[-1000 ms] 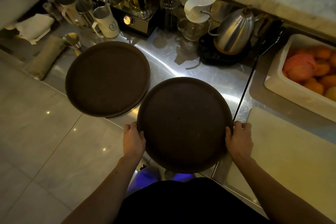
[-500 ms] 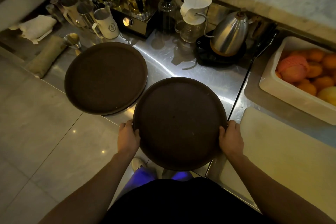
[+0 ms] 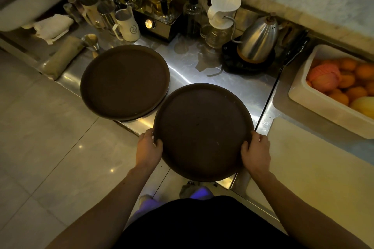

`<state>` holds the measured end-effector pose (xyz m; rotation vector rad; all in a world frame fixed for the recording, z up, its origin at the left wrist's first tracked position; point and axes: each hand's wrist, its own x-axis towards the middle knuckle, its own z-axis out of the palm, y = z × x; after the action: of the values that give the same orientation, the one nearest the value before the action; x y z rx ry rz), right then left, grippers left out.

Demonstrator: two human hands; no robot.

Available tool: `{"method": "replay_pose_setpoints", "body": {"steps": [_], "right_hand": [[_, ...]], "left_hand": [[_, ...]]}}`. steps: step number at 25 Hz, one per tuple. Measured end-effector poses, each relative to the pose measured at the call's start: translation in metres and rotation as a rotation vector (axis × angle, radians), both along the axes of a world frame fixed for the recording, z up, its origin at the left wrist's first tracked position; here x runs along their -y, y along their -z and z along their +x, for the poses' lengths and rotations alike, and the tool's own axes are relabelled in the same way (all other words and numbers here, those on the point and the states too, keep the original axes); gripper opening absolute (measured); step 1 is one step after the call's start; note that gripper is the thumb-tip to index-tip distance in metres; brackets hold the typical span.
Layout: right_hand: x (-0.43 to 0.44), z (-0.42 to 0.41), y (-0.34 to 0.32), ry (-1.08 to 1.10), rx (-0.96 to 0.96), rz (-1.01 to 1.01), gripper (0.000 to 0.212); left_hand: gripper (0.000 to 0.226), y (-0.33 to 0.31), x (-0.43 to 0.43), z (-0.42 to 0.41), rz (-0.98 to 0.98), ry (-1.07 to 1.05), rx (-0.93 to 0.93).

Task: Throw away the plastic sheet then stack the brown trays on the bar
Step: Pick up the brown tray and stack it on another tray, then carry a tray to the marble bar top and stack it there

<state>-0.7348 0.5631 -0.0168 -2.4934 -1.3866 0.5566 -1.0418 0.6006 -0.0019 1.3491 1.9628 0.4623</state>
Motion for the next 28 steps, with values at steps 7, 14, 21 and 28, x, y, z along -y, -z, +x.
{"method": "replay_pose_setpoints", "body": {"steps": [7,14,21,28], "right_hand": [[-0.002,-0.074,-0.017,-0.225,0.056,0.097,0.041],[-0.013,-0.199,-0.037,-0.495,0.008,0.206,0.040],[-0.009,-0.304,-0.050,-0.564,-0.118,0.257,0.043],[-0.040,-0.326,-0.057,-0.525,-0.096,0.239,0.046]], "left_hand": [[0.040,-0.019,0.020,-0.060,0.137,0.064,-0.019],[0.034,-0.037,0.060,-0.164,0.253,-0.020,-0.056],[0.041,-0.043,0.095,-0.256,0.295,-0.160,-0.033],[0.041,-0.041,0.074,-0.295,0.314,-0.204,-0.022]]}}
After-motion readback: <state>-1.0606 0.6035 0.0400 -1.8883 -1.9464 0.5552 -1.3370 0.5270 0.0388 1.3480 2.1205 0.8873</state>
